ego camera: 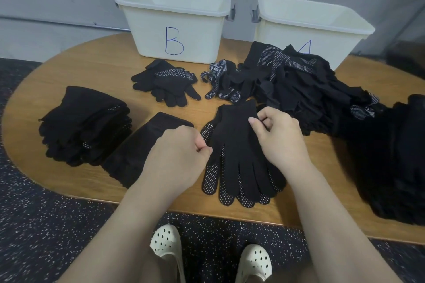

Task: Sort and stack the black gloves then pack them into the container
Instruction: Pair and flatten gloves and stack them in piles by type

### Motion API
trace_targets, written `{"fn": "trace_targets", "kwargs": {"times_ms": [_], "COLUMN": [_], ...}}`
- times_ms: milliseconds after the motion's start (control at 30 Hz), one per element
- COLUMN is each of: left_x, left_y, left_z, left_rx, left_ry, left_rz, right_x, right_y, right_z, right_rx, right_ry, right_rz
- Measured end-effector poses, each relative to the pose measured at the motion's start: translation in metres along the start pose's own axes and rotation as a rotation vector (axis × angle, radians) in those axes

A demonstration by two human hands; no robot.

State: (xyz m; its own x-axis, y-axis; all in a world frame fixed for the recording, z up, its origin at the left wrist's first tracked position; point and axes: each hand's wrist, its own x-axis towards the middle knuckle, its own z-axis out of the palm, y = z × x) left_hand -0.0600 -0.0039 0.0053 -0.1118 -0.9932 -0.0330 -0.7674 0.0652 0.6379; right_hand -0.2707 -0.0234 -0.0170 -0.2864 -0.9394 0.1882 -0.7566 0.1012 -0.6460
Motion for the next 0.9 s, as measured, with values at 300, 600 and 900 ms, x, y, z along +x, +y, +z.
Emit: {"fn": "trace_targets", "kwargs": {"times_ms": [300, 600, 900], "left_x": [-0.002, -0.002, 0.01], "left_y": [0.003, 0.003, 0.009], "left_z": [-0.001, -0.002, 0.012], "left_rx": [0.035, 0.058, 0.029], "left_ry": [-0.006, -0.018, 0.192], "left_rz": [-0.001, -0.004, 0.349], "right_x": [-0.001, -0.001, -0.006], "right_y": [-0.004, -0.009, -0.009], "right_z": [0.006, 0.013, 0.006], "right_rx": [-0.066, -0.247, -0.247], "right_ry": [0.059, 0.078, 0.044], "right_rz": [-0.03, -0.037, -0.064]}}
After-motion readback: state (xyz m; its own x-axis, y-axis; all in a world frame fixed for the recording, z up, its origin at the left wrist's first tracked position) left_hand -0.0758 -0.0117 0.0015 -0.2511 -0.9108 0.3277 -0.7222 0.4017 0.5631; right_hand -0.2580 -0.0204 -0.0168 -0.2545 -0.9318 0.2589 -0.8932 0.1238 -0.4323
